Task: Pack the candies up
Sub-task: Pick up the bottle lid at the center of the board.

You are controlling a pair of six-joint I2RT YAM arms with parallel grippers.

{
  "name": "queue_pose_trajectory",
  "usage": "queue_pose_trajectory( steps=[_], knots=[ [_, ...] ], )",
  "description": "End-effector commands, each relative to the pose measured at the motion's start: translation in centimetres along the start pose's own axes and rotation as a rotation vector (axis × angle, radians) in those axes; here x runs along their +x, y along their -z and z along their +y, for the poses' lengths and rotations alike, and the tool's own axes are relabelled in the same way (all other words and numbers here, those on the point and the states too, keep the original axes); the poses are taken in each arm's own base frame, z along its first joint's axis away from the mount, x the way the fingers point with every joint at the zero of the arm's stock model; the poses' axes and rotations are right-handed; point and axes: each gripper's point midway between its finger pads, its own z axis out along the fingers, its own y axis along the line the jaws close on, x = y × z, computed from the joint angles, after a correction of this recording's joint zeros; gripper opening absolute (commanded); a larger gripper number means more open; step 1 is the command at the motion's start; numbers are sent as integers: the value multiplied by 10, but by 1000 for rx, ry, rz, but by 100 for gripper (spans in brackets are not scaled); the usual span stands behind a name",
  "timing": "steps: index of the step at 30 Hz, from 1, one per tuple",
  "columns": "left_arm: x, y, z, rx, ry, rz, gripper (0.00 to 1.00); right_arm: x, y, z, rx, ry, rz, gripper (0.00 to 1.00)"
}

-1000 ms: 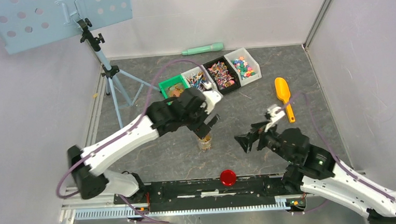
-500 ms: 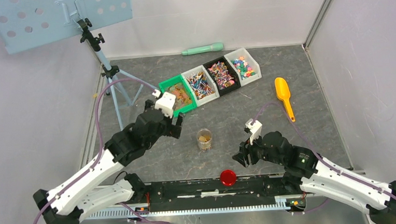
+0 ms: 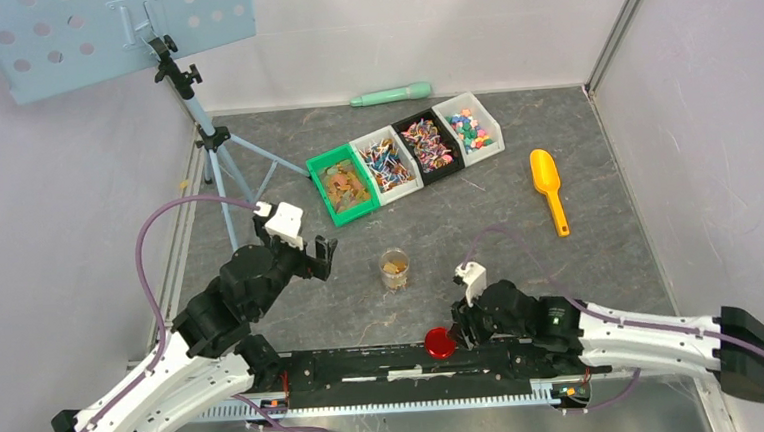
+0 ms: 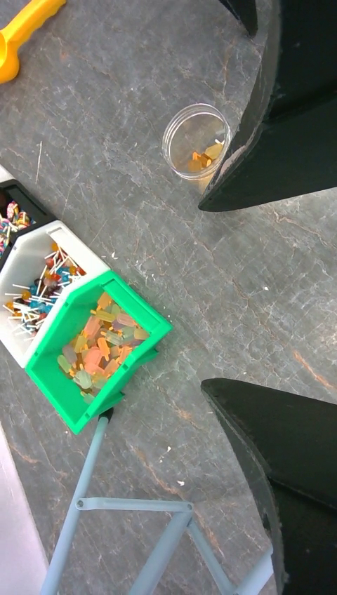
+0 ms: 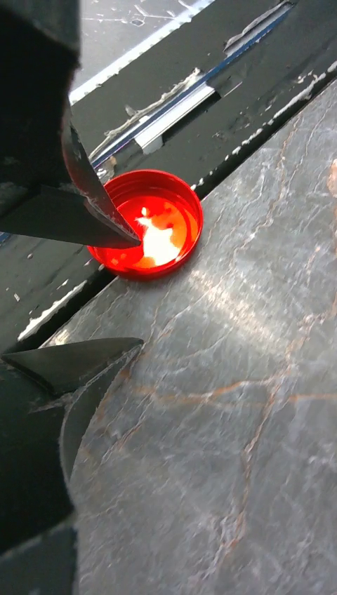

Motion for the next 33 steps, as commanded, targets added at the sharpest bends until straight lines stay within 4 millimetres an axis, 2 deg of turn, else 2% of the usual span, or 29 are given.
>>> queue_pose_trajectory(
  steps=[1,5,8,15,19,25,28,33],
  knots=[
    [-10,-3,-1,12,-52,-27,94,-20,-5,17,30,11,-45,56],
    [-10,-3,-6,41,-62,-14,92,-19,-6,18,114,89,20,56],
    [-15,1,-4,36,-52,-38,90,-23,-4,12,203,156,55,50],
    [-23,14,11,-21,-13,-86,87,-22,-10,17,240,198,91,37],
    [-25,23,15,-27,-8,-67,85,-21,-15,24,225,204,99,33],
    [-24,36,18,-25,42,-37,83,-25,-17,23,260,232,99,14],
    [-22,39,10,12,101,-14,81,-31,-19,27,249,225,74,0],
    [-29,47,-5,81,185,27,75,-43,-13,38,189,184,7,0]
  ],
)
